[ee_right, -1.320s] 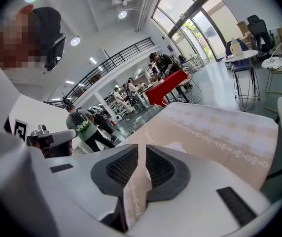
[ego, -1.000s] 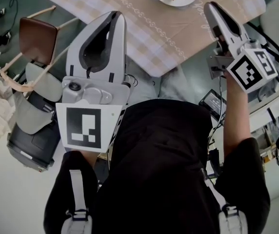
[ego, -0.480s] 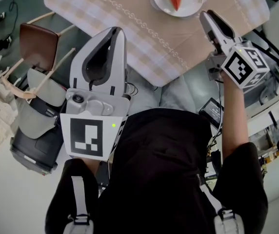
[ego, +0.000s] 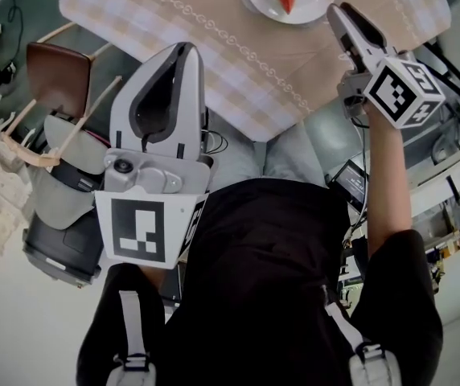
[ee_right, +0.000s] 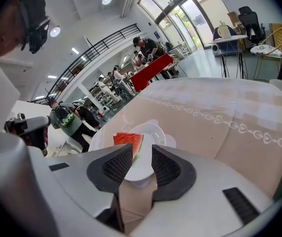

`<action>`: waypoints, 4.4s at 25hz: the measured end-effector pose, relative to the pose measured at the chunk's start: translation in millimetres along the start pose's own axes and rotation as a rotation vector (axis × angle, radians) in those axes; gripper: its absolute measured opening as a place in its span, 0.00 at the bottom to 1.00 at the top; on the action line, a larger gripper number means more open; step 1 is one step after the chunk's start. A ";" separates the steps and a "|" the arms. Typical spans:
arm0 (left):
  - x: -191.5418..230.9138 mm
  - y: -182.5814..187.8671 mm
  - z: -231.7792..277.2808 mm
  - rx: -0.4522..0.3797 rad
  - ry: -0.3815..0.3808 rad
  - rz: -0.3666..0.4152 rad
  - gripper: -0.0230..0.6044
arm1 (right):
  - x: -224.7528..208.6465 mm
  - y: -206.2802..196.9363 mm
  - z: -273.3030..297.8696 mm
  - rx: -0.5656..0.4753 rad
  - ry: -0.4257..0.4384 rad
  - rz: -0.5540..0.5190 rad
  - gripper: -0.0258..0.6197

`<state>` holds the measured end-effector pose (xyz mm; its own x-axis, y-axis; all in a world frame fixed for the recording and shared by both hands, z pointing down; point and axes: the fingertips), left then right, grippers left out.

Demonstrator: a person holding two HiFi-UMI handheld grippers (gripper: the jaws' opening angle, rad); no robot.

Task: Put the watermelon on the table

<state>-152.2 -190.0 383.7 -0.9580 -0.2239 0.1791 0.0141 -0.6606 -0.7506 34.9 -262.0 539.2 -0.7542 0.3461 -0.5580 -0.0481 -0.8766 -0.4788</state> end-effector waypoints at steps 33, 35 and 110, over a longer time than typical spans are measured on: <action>17.6 -6.1 18.5 0.029 -0.005 -0.017 0.05 | -15.9 -6.3 33.4 0.047 0.225 0.309 0.21; 17.9 -6.4 20.0 0.031 -0.005 -0.018 0.05 | -10.0 -10.6 37.5 0.082 0.269 0.305 0.18; -91.2 -5.3 19.5 0.036 -0.078 0.106 0.05 | -29.9 -180.8 -94.2 0.105 0.499 0.543 0.10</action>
<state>-59.3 -180.1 383.7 -0.9255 -0.3480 0.1495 0.1262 -0.6555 -0.7446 127.9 -82.3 578.5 -0.3036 -0.0559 -0.9512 0.1657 -0.9862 0.0051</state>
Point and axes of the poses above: the fingertips, and each gripper's own axes: z forward along the fingers, x to its left, y out of its top, and after that the axes turned 7 degrees about x, right-handed
